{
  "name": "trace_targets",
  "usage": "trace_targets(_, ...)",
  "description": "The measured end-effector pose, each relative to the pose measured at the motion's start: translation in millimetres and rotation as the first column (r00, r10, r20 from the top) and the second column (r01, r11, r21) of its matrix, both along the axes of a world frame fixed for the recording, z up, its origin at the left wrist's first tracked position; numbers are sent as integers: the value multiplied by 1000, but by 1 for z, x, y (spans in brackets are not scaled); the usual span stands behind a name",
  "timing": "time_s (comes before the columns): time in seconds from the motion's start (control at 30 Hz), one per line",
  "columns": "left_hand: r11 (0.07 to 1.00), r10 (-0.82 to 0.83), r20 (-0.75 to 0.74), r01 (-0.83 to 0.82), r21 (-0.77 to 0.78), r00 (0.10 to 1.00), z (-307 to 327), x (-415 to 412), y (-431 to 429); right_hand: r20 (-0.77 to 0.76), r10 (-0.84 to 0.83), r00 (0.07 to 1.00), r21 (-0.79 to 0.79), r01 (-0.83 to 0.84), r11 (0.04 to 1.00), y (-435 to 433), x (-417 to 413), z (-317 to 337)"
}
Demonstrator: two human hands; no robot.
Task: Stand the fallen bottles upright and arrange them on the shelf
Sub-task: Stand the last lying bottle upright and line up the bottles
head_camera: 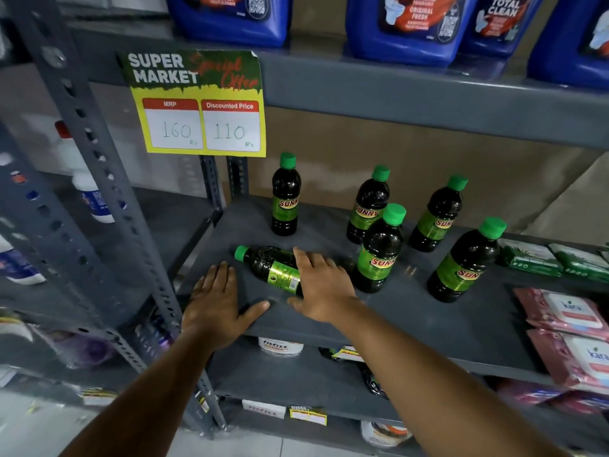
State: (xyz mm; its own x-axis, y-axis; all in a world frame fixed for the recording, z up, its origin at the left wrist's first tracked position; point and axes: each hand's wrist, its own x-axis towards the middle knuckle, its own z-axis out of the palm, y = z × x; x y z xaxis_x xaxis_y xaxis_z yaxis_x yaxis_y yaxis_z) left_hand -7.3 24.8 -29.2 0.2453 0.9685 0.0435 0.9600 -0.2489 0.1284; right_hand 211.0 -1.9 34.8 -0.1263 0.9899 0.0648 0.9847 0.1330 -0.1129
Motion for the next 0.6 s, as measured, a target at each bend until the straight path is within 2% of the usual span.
trace_targets(0.1, 1000, 5, 18, -5, 1, 1000, 1, 0, 0, 52, -40, 998, -26, 42, 999, 14, -3, -1)
trace_targets(0.17, 1000, 4, 22, -4, 6, 1000, 1, 0, 0, -50, -70, 996, 6, 71, 997, 19, -2, -5)
trace_targets(0.23, 1000, 1, 23, -2, 13, 1000, 0, 1, 0, -211, -93, 973, 109, 118, 987, 20, -3, -12)
trace_targets(0.3, 1000, 1, 29, -2, 29, 1000, -1, 1, 0, -458, -132, 879, 150, 223, 963, 20, -10, -20)
trace_targets(0.37, 999, -4, 28, 3, 46, 1000, -3, 0, 0, -690, -174, 702, 61, 297, 953, 19, -20, -27)
trace_targets(0.4, 999, -6, 31, 4, 45, 1000, -3, 0, 0, -751, -172, 638, 33, 297, 954, 19, -24, -31)
trace_targets(0.53, 1000, -1, 55, -1, 26, 998, -5, 1, 2, -811, -72, 580, 57, 201, 978, 24, -19, -41)
trace_targets(0.6, 1000, -4, 52, 3, 31, 999, -3, 1, 1, -798, -52, 601, 37, 135, 990, 25, -13, -40)
